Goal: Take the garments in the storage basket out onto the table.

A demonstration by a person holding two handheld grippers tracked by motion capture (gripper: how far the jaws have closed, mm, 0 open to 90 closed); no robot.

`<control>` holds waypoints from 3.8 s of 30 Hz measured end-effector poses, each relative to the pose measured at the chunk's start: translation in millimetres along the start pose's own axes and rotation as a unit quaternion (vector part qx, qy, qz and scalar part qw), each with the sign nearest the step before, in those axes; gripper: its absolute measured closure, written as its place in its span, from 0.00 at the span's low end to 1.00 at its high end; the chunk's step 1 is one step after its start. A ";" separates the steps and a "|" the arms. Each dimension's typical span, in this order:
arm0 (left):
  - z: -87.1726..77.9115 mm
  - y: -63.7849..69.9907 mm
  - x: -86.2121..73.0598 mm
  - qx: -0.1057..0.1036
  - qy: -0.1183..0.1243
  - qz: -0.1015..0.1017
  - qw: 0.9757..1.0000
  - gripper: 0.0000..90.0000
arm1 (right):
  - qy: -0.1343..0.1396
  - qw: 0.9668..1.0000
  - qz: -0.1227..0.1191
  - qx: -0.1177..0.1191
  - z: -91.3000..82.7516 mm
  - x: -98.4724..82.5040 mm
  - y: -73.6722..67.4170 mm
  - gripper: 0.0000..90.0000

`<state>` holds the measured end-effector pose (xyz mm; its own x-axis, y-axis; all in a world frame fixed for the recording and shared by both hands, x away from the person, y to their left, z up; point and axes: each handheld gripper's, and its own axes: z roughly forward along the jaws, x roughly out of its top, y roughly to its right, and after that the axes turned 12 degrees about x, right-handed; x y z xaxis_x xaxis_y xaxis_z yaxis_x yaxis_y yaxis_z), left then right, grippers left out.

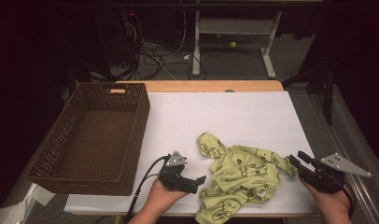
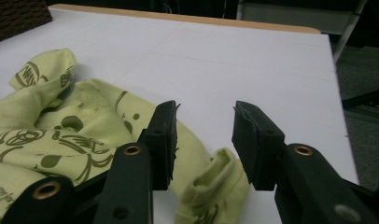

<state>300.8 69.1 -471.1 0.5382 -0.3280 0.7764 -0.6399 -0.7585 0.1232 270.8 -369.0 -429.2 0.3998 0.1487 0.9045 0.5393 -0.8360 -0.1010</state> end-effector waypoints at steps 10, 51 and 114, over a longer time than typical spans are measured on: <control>1.4 1.8 7.1 -0.004 -0.007 -0.006 1.000 0.00 | -0.020 0.999 -0.014 0.030 18.5 4.4 -12.5 0.62; 14.8 -8.8 51.4 0.046 0.017 0.019 0.999 0.77 | -0.095 0.995 -0.022 0.028 49.7 -6.5 -2.3 0.96; 62.8 -61.5 66.7 0.157 -0.068 -0.011 0.985 0.40 | -0.074 0.997 -0.011 0.022 44.3 -7.1 0.2 0.96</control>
<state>410.5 58.5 -465.7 0.6314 -0.3661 0.6835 -0.4381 -0.8958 -0.0752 300.9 -346.8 -454.0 0.4909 0.2469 0.8355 0.5808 -0.8076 -0.1026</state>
